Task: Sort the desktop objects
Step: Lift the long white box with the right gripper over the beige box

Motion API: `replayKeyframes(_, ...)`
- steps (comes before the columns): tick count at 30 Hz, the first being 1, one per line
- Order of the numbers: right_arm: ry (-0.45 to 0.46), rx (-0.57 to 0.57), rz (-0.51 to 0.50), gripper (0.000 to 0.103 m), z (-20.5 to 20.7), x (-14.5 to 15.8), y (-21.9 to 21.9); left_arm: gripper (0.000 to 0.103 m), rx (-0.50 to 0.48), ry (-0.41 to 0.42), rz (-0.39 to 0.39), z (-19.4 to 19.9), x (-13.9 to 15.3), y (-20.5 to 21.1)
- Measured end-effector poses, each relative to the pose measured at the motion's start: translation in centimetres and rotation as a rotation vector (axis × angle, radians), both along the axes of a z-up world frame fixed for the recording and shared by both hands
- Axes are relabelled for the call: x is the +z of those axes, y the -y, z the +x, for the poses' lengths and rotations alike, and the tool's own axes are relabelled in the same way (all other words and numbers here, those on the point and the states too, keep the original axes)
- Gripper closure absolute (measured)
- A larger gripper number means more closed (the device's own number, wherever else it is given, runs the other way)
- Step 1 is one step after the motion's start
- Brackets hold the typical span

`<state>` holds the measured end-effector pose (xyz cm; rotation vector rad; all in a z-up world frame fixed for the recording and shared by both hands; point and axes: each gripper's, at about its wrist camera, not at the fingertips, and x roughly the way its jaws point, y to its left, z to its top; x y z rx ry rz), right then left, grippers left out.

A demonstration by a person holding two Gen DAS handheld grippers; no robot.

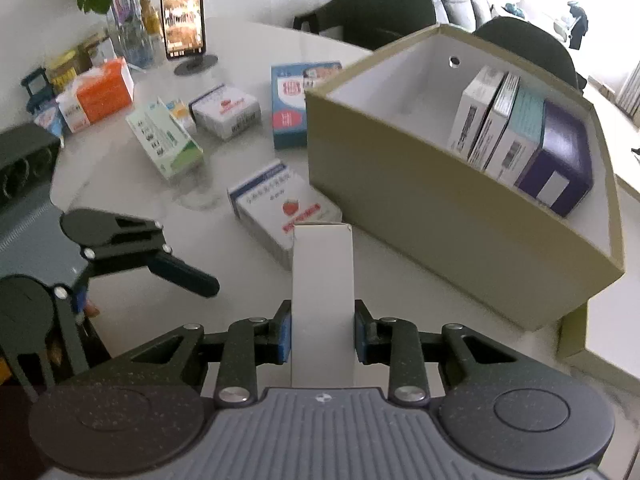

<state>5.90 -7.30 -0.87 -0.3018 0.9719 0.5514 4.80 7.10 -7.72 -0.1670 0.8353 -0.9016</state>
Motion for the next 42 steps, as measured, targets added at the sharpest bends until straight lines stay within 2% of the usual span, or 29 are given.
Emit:
replayKeyframes(23,0.058,0.052,0.063,0.071,1.0,5.5,-0.8,0.000,0.033,0.013,0.000,0.2,0.3,-0.7)
replayKeyframes(42,0.071,0.053,0.143,0.071,4.6,9.2,-0.8,0.000,0.090,0.031,-0.010,0.9,0.9,-2.2)
